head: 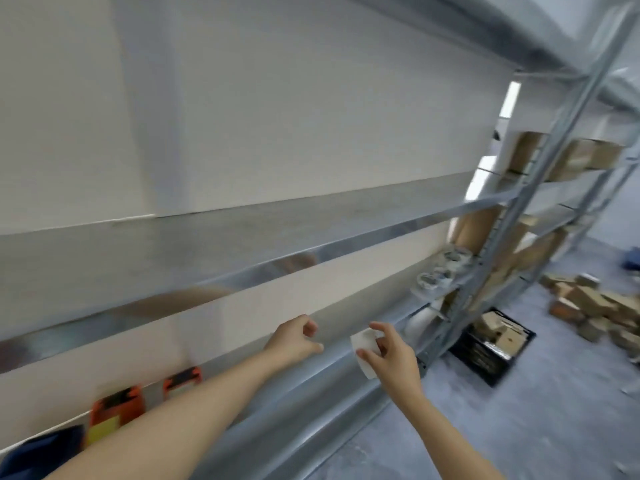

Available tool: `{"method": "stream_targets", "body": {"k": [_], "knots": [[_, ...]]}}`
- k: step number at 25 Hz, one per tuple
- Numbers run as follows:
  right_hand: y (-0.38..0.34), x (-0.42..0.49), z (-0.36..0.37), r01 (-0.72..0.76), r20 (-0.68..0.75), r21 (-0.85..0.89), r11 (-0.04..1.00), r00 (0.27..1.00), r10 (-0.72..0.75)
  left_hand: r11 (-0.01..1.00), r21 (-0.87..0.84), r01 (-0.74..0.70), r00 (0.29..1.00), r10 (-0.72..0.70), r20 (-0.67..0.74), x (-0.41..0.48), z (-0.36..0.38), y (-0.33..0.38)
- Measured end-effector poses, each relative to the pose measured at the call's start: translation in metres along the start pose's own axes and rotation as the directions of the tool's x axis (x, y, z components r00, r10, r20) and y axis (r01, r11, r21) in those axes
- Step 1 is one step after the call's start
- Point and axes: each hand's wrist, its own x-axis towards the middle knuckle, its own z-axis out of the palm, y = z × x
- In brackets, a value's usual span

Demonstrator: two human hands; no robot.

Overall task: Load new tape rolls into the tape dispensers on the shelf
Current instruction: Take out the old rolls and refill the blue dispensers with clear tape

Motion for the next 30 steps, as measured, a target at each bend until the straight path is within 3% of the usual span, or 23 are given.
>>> {"method": "stream_targets", "body": {"k": [9, 15, 22, 30], "knots": [[0.105, 0.065, -0.164, -0.152, -0.142, -0.147, 0.977, 0.981, 0.131, 0.995, -0.08, -0.067, 0.982, 0.079, 0.169, 0.108, 0.149, 0.133], [0.162, 0.121, -0.225, -0.242, -0.207, -0.105, 0.965, 0.954, 0.216, 0.994, -0.072, -0.084, 0.961, 0.1, 0.257, 0.192, 0.229, 0.178], [0.229, 0.263, -0.291, -0.25, -0.204, -0.137, 0.959, 0.954, 0.219, 0.992, -0.119, -0.05, 0.96, 0.081, 0.269, 0.349, 0.319, 0.23], [0.289, 0.411, -0.342, -0.237, -0.171, -0.159, 0.959, 0.963, 0.21, 0.994, -0.111, -0.007, 0.956, 0.039, 0.291, 0.475, 0.366, 0.275]]}}
